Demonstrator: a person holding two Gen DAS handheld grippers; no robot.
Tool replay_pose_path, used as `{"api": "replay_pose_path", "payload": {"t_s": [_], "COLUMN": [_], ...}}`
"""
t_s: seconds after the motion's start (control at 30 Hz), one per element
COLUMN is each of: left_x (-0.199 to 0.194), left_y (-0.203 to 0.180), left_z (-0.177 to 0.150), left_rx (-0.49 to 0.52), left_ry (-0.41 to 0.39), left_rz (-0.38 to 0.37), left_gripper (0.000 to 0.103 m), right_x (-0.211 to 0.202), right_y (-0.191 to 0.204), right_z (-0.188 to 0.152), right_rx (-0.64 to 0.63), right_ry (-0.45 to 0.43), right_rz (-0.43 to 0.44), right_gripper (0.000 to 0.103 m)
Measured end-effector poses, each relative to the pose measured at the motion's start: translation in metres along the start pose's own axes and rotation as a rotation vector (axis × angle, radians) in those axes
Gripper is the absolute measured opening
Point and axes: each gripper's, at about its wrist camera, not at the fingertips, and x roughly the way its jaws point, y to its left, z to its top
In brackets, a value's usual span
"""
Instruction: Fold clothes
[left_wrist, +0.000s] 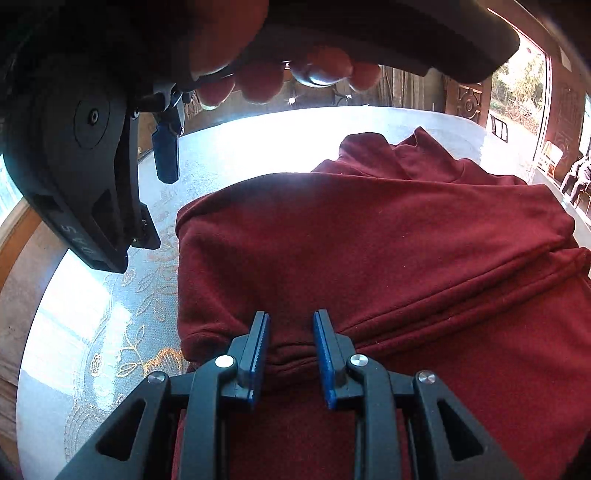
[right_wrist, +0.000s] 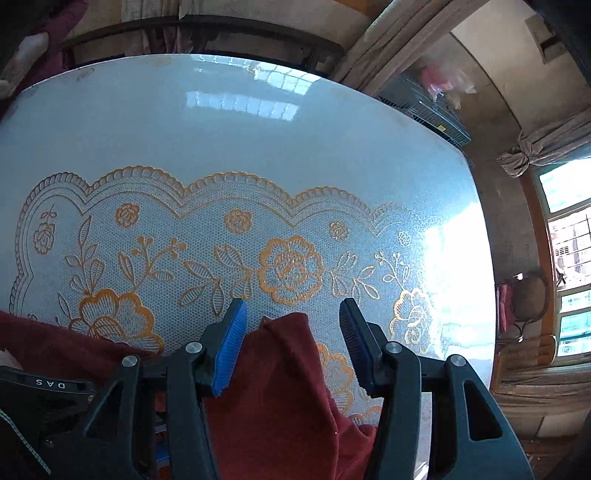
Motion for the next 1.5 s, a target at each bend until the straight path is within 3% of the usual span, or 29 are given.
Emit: {"api": "replay_pose_path", "payload": {"t_s": [0.13,0.27,0.43,0.53,0.57,0.6,0.7,0.77,0.93,1.07,1.13,1.23,1.33,1.4,1.47,1.5], "left_x": [-0.001,-0.005,-0.008,-0.007,-0.007,-0.006,-0.005,-0.004,-0.003,-0.004,-0.004,-0.003,-0.007,-0.007,-0.008,-0.008], "left_y": [-0.006,-0.003,-0.014,-0.017,-0.018,-0.018,-0.015,-0.014,-0.021,-0.029,-0.029,-0.034,-0.043,-0.042,-0.039,-0.037], "left_z": [0.0,-0.002,-0.006,-0.005,-0.004,-0.004,-0.002,-0.001,-0.002,-0.004,-0.004,-0.005,-0.01,-0.01,-0.009,-0.008], "left_rx": [0.028,0.054,0.175,0.188,0.189,0.185,0.169,0.163,0.193,0.228,0.231,0.254,0.302,0.301,0.289,0.278], "left_ry": [-0.003,-0.008,-0.036,-0.037,-0.037,-0.036,-0.031,-0.029,-0.036,-0.044,-0.045,-0.051,-0.06,-0.059,-0.057,-0.054], "left_rz": [0.037,0.017,0.052,0.065,0.066,0.062,0.044,0.038,0.074,0.117,0.121,0.148,0.197,0.195,0.18,0.167], "left_gripper": [0.026,0.025,0.026,0.026,0.026,0.026,0.026,0.026,0.026,0.026,0.026,0.026,0.023,0.023,0.023,0.023], "right_x": [0.006,0.002,0.013,0.021,0.027,0.033,0.042,0.039,0.039,0.042,0.029,0.009,0.004,0.012,0.035,0.043], "right_y": [-0.018,-0.033,-0.015,-0.004,-0.006,-0.011,-0.031,-0.052,-0.11,-0.142,-0.146,-0.13,-0.094,-0.071,-0.064,-0.07], "right_z": [-0.009,-0.022,-0.013,-0.001,0.003,0.007,0.012,0.01,-0.017,-0.044,-0.051,-0.034,-0.006,-0.011,-0.01,-0.011], "right_rx": [0.101,0.203,0.066,-0.002,0.002,0.025,0.13,0.25,0.612,0.81,0.857,0.717,0.491,0.448,0.439,0.466], "right_ry": [0.025,0.001,0.059,0.094,0.117,0.141,0.173,0.15,0.098,0.065,-0.013,-0.09,-0.055,0.04,0.148,0.161], "right_rz": [0.02,0.059,0.072,0.06,0.069,0.073,0.062,0.077,0.148,0.12,0.176,0.314,0.402,0.471,0.416,0.376], "right_gripper": [0.056,0.056,0.056,0.055,0.044,0.026,0.011,0.009,0.007,0.008,0.009,0.028,0.03,0.029,0.028,0.023]}}
